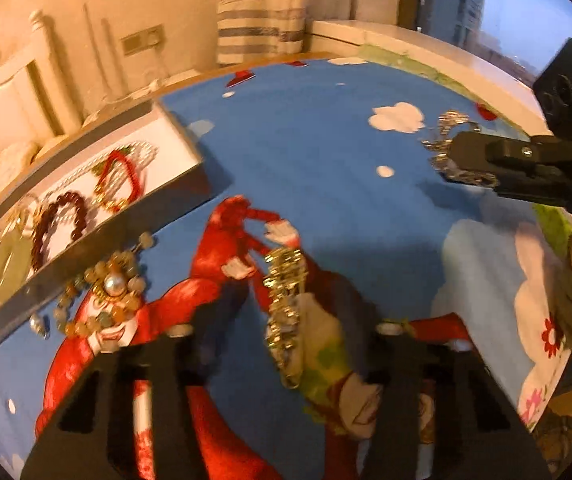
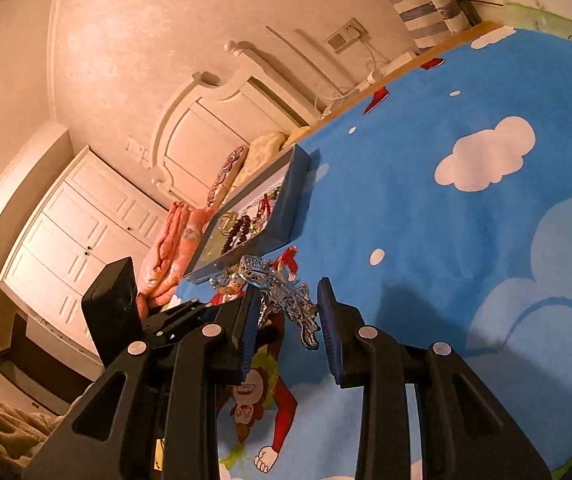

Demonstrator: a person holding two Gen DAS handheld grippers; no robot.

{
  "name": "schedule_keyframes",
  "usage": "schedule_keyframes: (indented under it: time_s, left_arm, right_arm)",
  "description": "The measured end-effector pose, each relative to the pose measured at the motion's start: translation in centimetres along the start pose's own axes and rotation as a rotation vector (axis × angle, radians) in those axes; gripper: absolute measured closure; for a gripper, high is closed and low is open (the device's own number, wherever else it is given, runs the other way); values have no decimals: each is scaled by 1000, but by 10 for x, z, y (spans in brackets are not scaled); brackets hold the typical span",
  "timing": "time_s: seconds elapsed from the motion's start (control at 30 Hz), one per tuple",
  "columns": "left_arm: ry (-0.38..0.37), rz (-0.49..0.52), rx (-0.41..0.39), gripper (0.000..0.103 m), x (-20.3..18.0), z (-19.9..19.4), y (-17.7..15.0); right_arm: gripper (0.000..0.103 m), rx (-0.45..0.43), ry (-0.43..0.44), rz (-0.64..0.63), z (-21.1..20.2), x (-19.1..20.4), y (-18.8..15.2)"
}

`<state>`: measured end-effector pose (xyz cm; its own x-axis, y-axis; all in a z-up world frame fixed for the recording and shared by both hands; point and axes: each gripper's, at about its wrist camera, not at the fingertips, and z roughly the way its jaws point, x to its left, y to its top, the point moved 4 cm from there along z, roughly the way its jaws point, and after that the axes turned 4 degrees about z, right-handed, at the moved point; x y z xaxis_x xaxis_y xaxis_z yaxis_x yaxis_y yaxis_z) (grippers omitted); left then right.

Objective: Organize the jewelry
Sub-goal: 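Grasp the gold safety-pin brooch with the left tool while the right tool holds the silver brooch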

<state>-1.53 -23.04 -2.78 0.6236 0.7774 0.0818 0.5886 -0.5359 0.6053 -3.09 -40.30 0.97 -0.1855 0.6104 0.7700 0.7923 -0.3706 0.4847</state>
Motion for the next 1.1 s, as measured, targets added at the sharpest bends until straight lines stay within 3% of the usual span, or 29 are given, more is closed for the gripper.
schedule_keyframes:
  time_s: [0.07,0.23,0.6,1.1]
  left_arm:
    - [2,17,-15,78,-4,0,1]
    - [0,7,-29,83,-3,1,2]
    - [13,-1,-30,83,-6,-1,1]
    - [-33,-53,-40,84,4,-5,-1]
  right_arm:
    - [73,5,8,-2,0,0,0]
    - [72,8,8,-1,3,-2,0]
    - [72,14,-35,-6,7,-1,0]
    - [72,40,-145,-16,22,-5,-2]
